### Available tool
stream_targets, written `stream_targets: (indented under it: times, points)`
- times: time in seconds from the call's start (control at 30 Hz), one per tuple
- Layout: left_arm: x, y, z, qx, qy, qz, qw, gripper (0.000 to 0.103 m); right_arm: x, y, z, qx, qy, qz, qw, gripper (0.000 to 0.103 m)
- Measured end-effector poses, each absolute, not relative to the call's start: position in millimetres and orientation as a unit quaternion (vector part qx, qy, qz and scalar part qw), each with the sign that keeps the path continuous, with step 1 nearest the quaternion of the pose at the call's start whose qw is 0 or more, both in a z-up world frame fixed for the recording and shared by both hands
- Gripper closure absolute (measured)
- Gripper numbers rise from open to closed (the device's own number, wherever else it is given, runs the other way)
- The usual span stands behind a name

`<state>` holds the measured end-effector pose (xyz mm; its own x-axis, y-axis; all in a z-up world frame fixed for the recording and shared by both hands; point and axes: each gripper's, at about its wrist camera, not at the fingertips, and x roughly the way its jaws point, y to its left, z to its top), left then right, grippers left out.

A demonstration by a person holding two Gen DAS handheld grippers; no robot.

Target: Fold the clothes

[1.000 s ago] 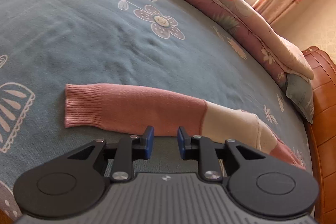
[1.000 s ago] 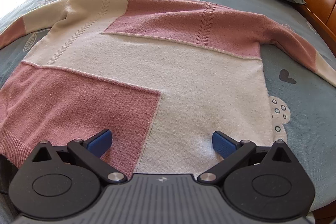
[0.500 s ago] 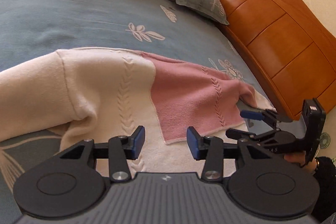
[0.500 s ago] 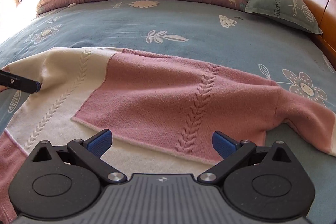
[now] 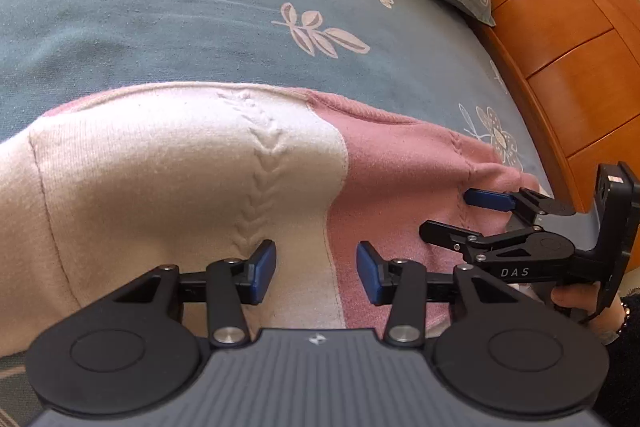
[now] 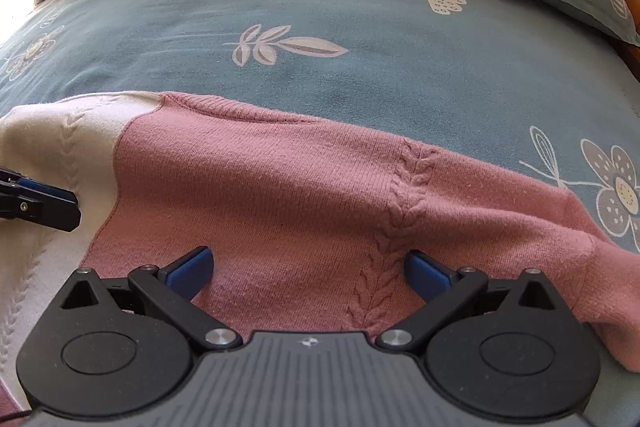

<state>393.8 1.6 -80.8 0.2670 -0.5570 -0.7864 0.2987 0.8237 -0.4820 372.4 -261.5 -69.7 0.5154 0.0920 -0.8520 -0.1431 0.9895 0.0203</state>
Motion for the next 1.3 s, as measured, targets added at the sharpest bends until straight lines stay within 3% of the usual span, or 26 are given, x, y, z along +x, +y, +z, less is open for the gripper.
stream_targets:
  times: [0.27, 0.4, 0.53, 0.83, 1.03, 1.3]
  points:
    - [368.6, -15.3, -79.9, -0.088, 0.628, -0.255, 0.73, 0.052, 321.1, -281.8, -72.8, 0.086, 0.616, 0.027, 0.783, 0.0]
    - [373.9, -31.5, -60.7, -0.074, 0.64, -0.265, 0.717, 0.052, 294.8, -298.2, -74.3, 0.14, 0.639, 0.002, 0.756, 0.0]
    - [395.3, -58.9, -31.3, -0.044, 0.611, -0.272, 0.743, 0.052, 285.5, -318.3, -59.3, 0.172, 0.618, -0.003, 0.767, 0.0]
    - [440.9, -80.9, -5.7, -0.093, 0.586, -0.22, 0.774, 0.05, 352.5, -379.0, -27.9, 0.172, 0.558, 0.1, 0.806, 0.0]
    - [479.9, -68.2, -22.6, -0.08, 0.56, -0.179, 0.805, 0.05, 424.4, -388.6, -23.0, 0.103, 0.522, 0.138, 0.836, 0.0]
    - [518.8, -22.3, -49.5, -0.081, 0.567, -0.152, 0.806, 0.05, 494.7, -385.4, -45.9, 0.118, 0.514, 0.166, 0.833, 0.0]
